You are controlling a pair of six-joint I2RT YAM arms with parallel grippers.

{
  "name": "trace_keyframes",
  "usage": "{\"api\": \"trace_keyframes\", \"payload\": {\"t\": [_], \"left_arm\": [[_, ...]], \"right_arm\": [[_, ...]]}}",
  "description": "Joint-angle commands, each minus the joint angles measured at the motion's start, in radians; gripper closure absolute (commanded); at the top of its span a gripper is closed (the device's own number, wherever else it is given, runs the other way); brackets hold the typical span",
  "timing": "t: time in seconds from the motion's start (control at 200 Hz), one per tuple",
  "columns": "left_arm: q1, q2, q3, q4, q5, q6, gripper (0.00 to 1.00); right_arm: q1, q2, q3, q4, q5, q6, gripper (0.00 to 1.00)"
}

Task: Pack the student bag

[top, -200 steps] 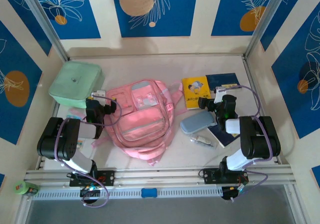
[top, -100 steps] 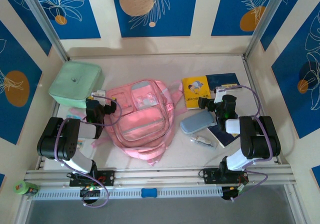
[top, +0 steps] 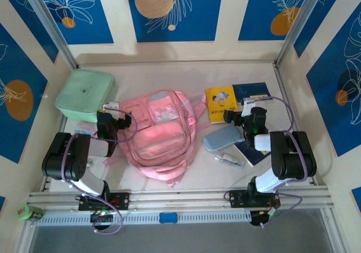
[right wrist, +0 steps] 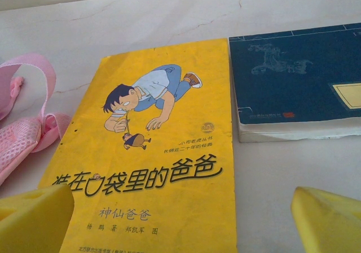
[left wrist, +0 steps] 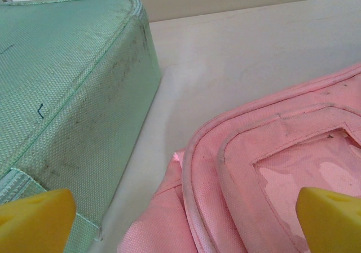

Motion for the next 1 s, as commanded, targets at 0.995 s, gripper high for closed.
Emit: {"api": "trace_keyframes", "payload": {"t": [0.995], "left_arm": [[0.002, -0.872, 0.173, -1.067, 0.1, -0.663, 0.01]], "right_arm": [[0.0, -0.47, 0.326, -1.091, -0.215, 0.579, 0.01]]}}
